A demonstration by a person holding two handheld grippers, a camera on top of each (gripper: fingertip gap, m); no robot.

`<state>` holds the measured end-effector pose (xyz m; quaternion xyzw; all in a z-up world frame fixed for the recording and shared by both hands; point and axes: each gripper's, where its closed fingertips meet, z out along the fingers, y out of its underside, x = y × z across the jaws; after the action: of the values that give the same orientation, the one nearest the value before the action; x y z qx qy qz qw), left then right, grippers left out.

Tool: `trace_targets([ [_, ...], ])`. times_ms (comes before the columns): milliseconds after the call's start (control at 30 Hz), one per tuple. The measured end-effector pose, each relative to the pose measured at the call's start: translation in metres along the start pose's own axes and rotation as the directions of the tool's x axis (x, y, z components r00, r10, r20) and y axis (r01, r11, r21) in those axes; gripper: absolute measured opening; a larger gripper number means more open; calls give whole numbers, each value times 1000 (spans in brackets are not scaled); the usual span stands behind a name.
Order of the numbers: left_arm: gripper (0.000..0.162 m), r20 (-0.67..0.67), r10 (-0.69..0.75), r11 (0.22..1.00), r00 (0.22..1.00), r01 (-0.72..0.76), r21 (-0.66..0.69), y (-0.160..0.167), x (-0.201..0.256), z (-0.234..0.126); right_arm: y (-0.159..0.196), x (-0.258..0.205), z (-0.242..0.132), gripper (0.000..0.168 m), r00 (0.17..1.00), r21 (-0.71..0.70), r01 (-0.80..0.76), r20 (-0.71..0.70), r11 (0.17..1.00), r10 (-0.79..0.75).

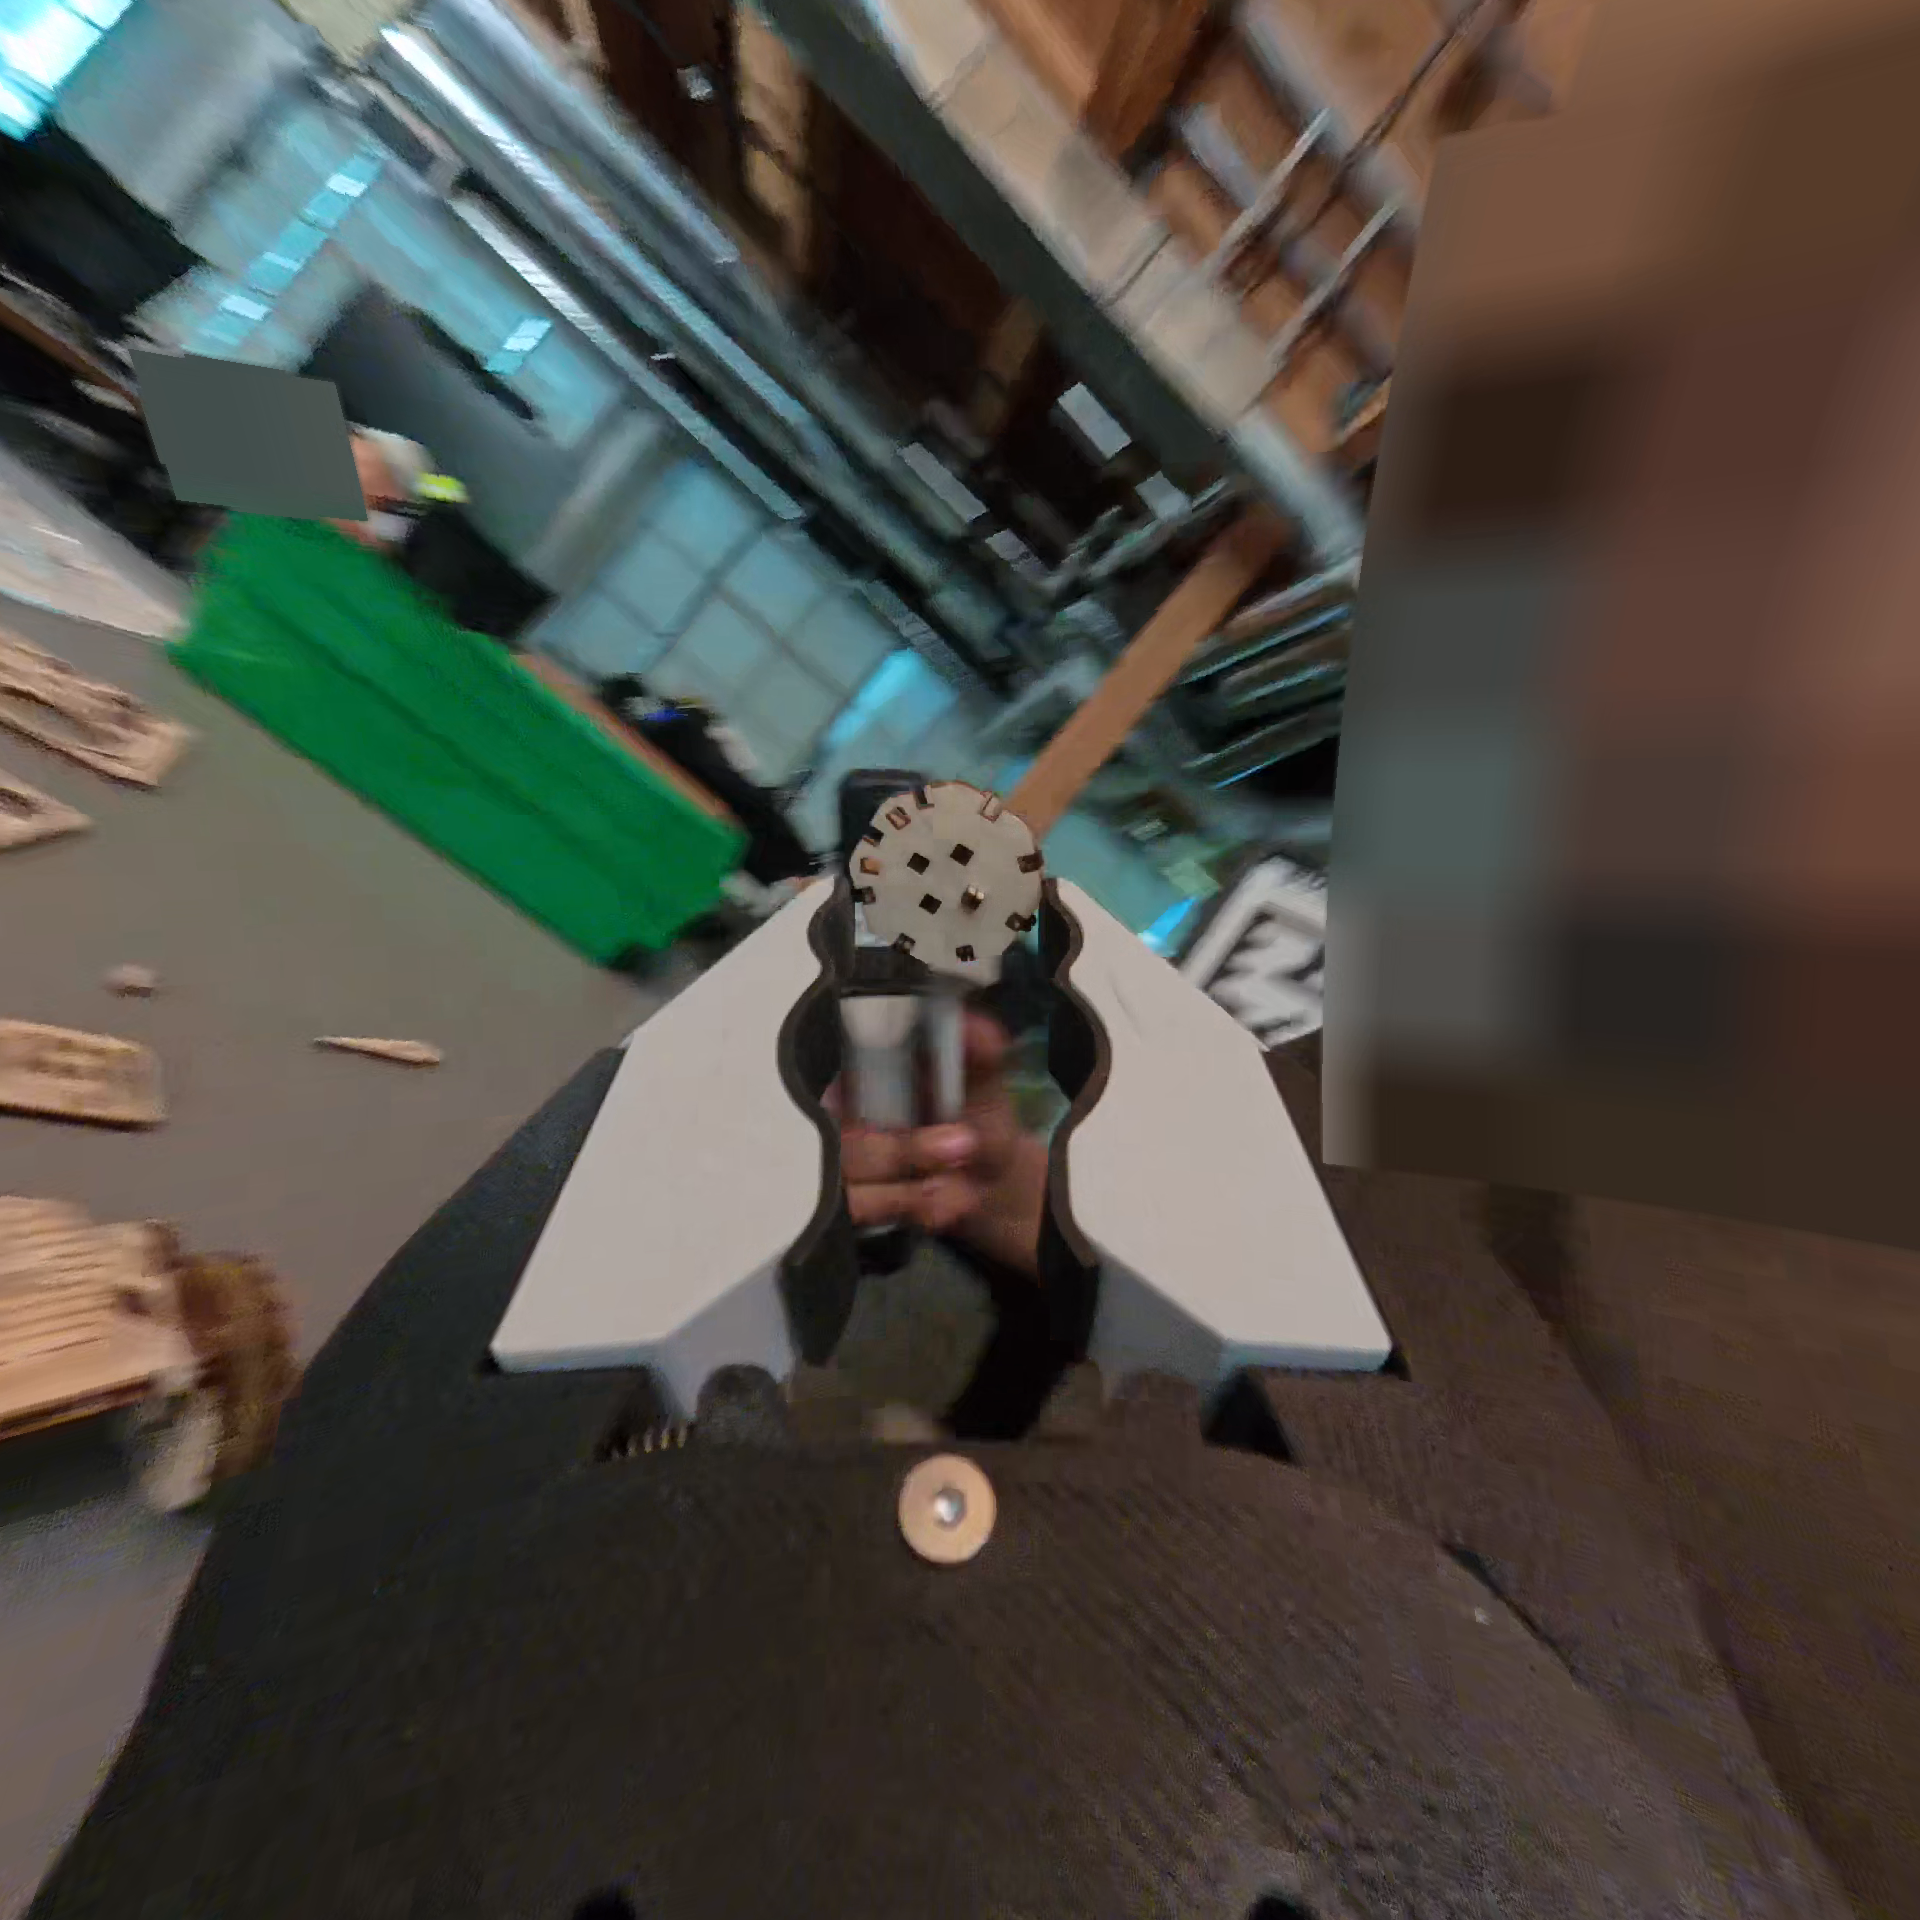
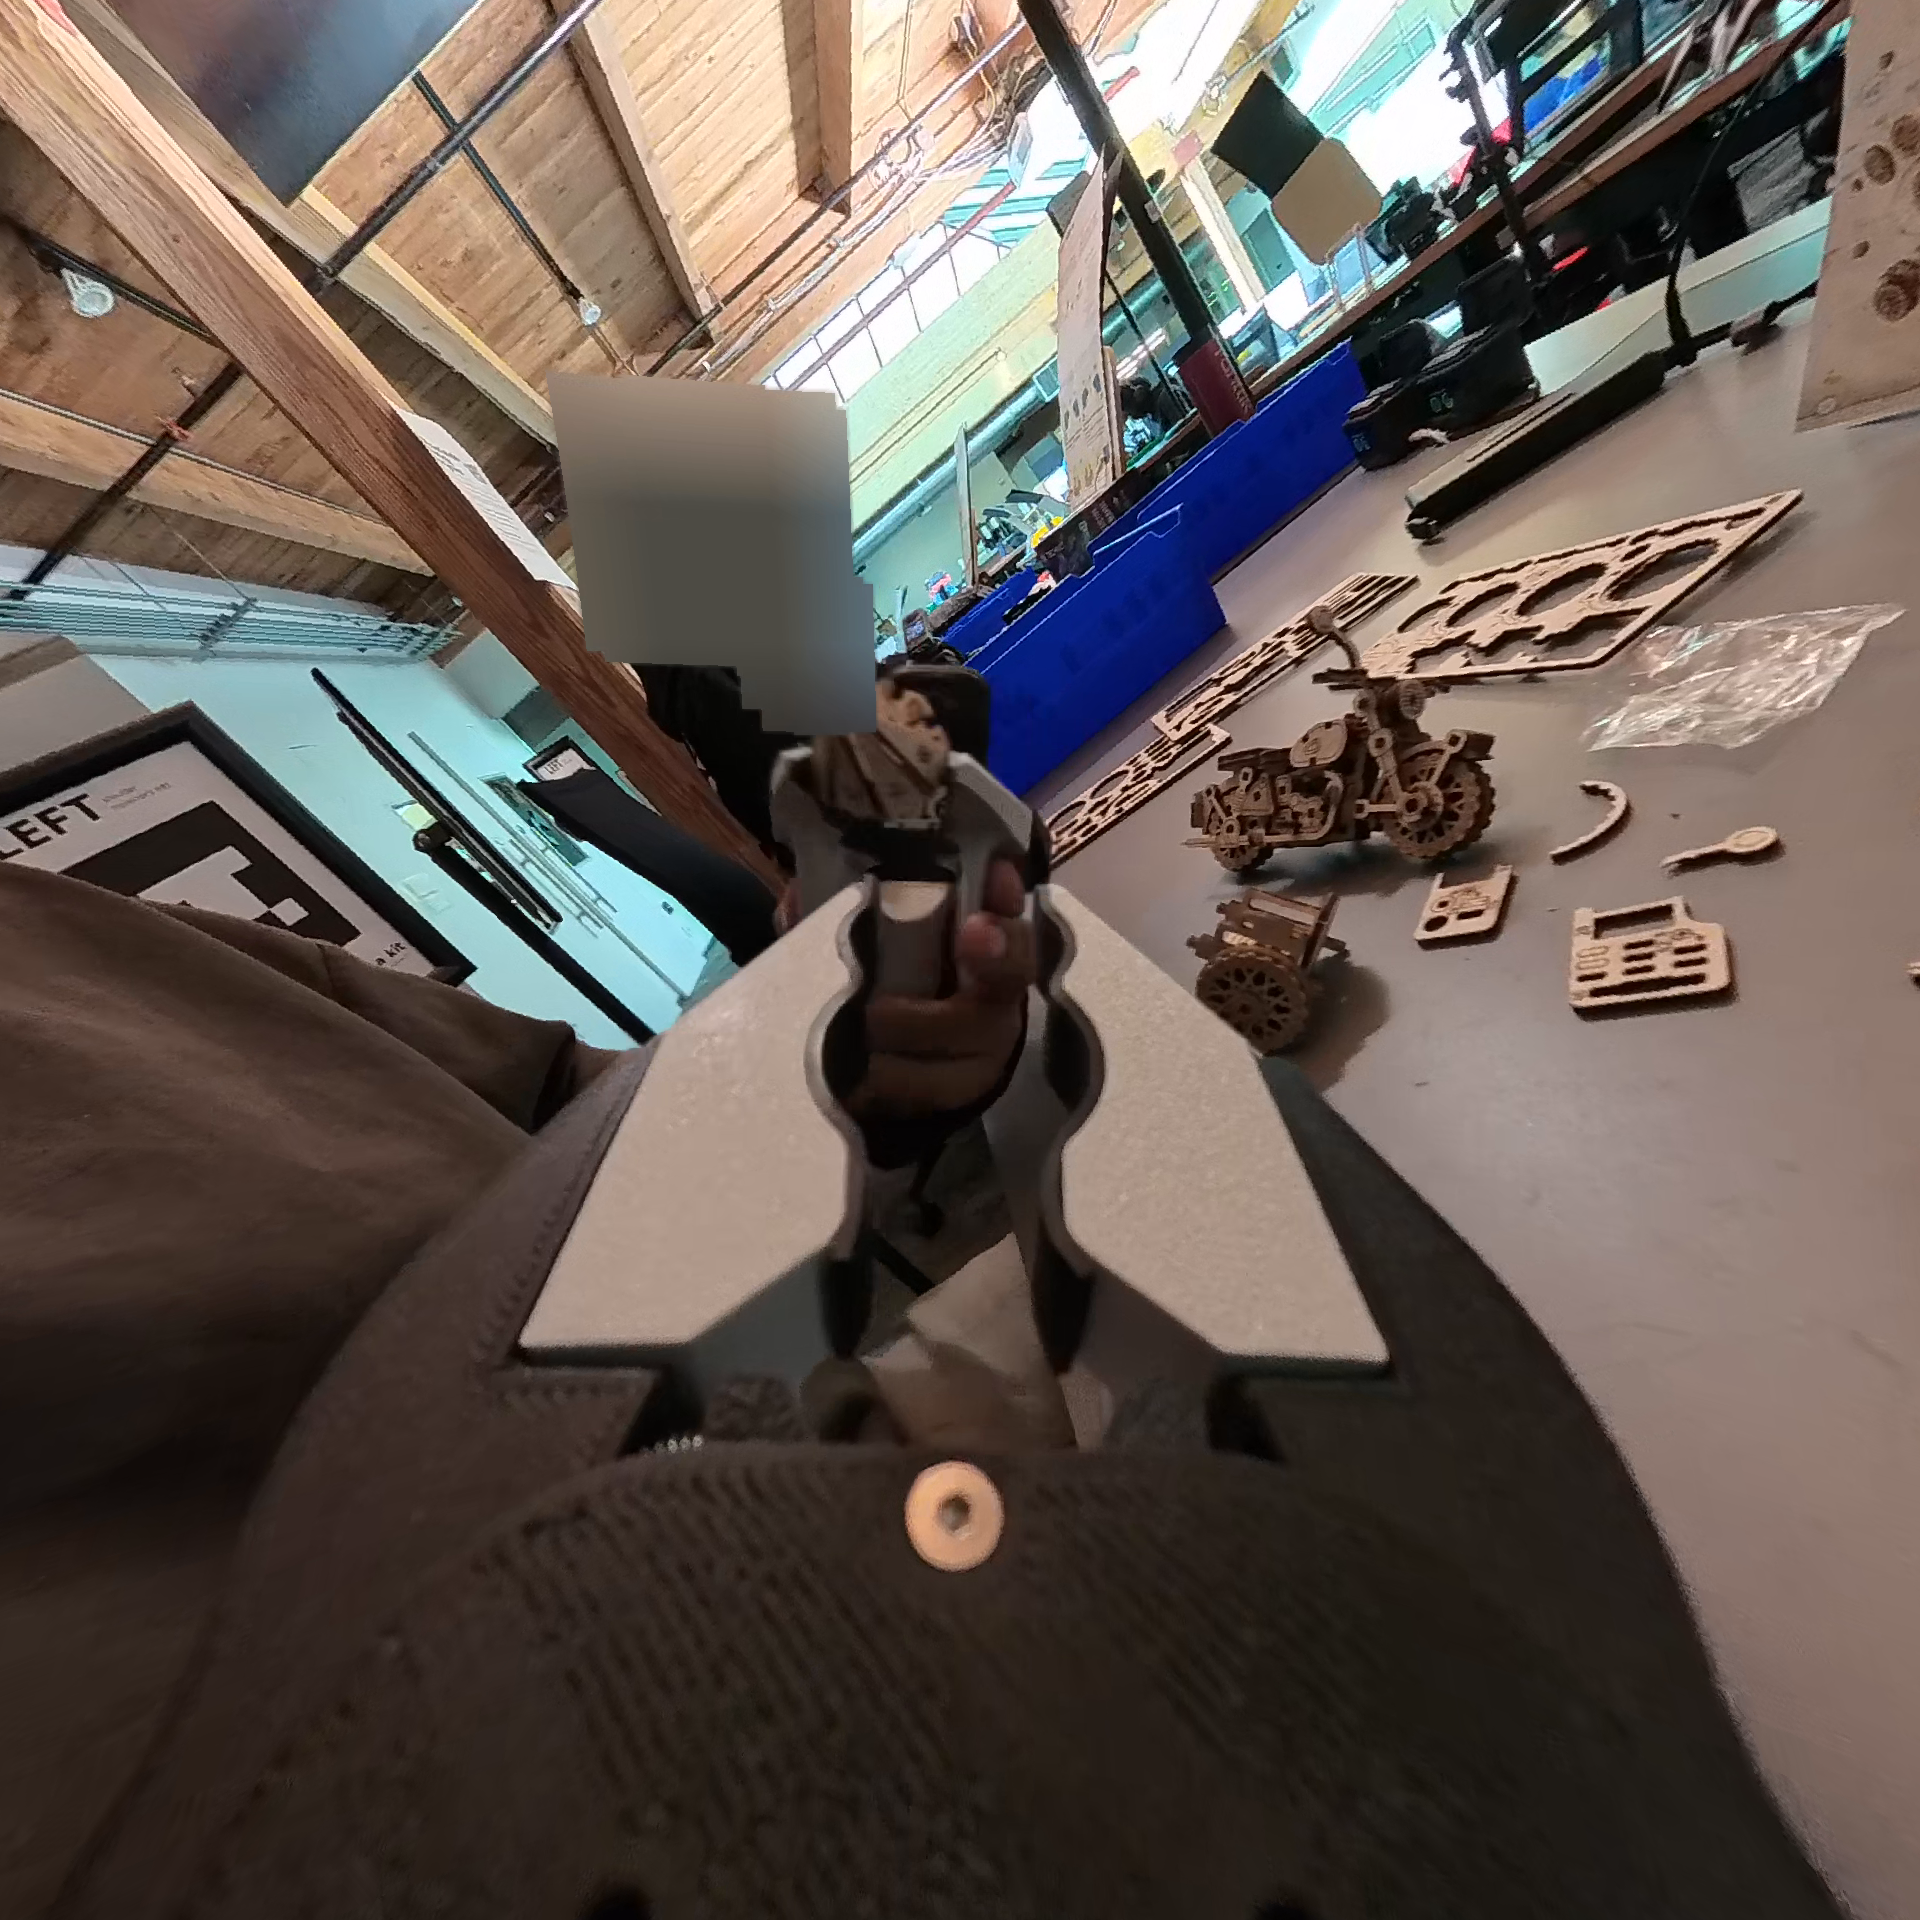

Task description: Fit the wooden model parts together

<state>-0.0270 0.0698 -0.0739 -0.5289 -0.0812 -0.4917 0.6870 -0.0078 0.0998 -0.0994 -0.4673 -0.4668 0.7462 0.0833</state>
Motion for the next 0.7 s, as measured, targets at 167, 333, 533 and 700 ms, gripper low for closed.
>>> trace_targets([
  [167, 32, 169, 398, 909, 902, -362, -208, 22, -13, 6, -2, 0, -1, 34, 996, 8, -77, 40, 997, 77],
  [333, 33, 170, 625, 763, 762, -551, -338, 38, -16, 10, 2, -4, -2, 47, 971, -26, -211, 109, 977, 213],
  [533, 33, 141, 688, 696, 712, -593, -404, 51, -17, 12, 16, -8, 2, 53, 894, -114, -391, 190, 913, 406],
  [700, 33, 125, 695, 683, 708, -596, -422, 55, -17, 13, 32, -14, 8, 52, 858, -193, -435, 210, 880, 470],
])
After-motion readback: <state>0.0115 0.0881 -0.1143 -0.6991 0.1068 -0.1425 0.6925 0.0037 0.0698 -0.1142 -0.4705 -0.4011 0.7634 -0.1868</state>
